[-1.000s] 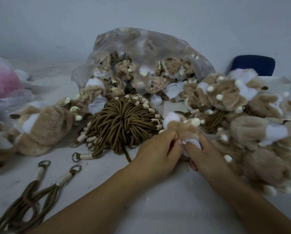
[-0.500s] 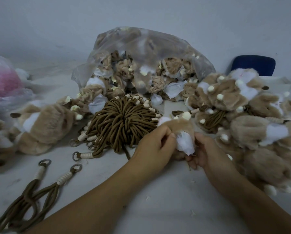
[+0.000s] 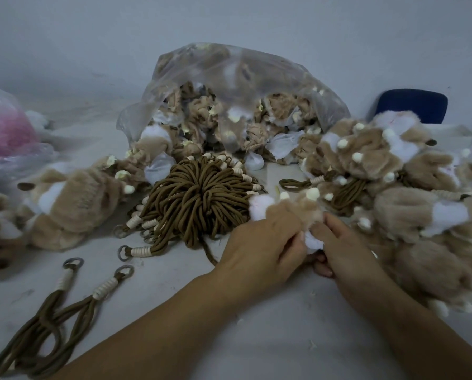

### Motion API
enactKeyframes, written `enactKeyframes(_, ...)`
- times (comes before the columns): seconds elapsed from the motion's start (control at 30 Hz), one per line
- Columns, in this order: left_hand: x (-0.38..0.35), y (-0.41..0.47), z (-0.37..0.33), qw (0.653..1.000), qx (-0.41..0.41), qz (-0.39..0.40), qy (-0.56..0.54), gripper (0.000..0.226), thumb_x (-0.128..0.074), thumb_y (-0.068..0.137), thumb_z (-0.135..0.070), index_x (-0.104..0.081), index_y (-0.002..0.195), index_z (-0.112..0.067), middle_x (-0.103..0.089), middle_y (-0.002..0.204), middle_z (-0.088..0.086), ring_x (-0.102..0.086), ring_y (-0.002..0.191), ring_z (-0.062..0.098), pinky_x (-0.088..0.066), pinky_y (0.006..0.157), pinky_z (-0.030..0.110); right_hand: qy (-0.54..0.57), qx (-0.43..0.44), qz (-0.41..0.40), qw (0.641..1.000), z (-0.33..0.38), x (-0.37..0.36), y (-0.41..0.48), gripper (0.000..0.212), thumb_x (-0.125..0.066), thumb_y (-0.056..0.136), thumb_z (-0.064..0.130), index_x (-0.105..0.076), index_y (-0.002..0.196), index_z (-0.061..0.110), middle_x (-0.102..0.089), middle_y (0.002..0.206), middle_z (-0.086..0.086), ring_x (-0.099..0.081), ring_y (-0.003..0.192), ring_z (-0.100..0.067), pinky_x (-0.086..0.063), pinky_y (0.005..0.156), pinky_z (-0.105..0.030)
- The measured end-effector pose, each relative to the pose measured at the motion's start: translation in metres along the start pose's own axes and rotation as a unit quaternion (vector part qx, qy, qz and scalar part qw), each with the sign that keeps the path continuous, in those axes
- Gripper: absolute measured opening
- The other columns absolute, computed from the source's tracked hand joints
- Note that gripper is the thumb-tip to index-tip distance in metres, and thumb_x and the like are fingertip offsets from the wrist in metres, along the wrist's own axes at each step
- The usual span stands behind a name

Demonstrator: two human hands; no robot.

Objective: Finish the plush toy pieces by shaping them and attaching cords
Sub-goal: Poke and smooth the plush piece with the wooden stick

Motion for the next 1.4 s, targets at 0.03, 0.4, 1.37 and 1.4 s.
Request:
enactKeyframes(0.03, -0.001, 0.0, -0.002, 1.0, -0.02, -0.006, 0.019, 0.025, -0.044, 0.091, -0.028, -0.054, 0.075, -0.013, -0.052, 0.068, -0.004, -0.045, 0.055, 0.013, -0.037, 0.045, 0.031, 0.002, -0.007, -0.003, 1.0, -0.002, 0.001, 0.0, 0.033, -0.046, 0.095, 0.016, -0.056, 0.064, 0.025, -0.043, 0.048, 0.008, -0.031, 0.039, -0.002, -0.024, 0.033, -0.016)
enactKeyframes(0.4, -0.02, -0.007, 0.033, 0.962, 0.201, 0.045, -0.178, 0.062, -0.059, 0.079, -0.065, -0.04, 0.133, -0.04, -0.035, 0.125, -0.028, -0.041, 0.109, -0.022, -0.042, 0.08, 0.005, -0.071, 0.061, -0.046, 0.995, 0.002, 0.002, -0.003, 0.022, -0.051, 0.089, 0.034, -0.059, 0.069, 0.031, -0.054, 0.051, 0.011, -0.045, 0.042, -0.001, -0.033, 0.037, -0.018)
enactKeyframes(1.37, -0.005, -0.004, 0.038, 0.976, 0.209, -0.012, -0.055, 0.022, -0.059, 0.09, -0.043, -0.046, 0.083, -0.027, -0.047, 0.083, -0.012, -0.049, 0.081, 0.004, -0.034, 0.058, 0.021, -0.277, 0.13, -0.088, 0.948, 0.011, -0.003, -0.009, 0.022, -0.055, 0.088, 0.045, -0.051, 0.083, 0.024, -0.062, 0.068, 0.008, -0.058, 0.067, 0.003, -0.04, 0.052, -0.012)
enactKeyframes(1.4, -0.005, -0.004, 0.039, 0.976, 0.206, -0.011, -0.074, 0.024, -0.059, 0.089, -0.047, -0.048, 0.086, -0.026, -0.047, 0.085, -0.012, -0.049, 0.081, 0.003, -0.035, 0.061, 0.02, -0.255, 0.123, -0.077, 0.956, 0.011, -0.002, -0.008, 0.021, -0.055, 0.089, 0.044, -0.053, 0.084, 0.024, -0.064, 0.068, 0.007, -0.059, 0.064, -0.001, -0.042, 0.054, -0.017)
Point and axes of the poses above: each hand's wrist, its own y-axis towards the middle knuckle, its own x-axis out of the back of the hand, z = x × y, the point moved 6 cm from there along y, towards the middle knuckle
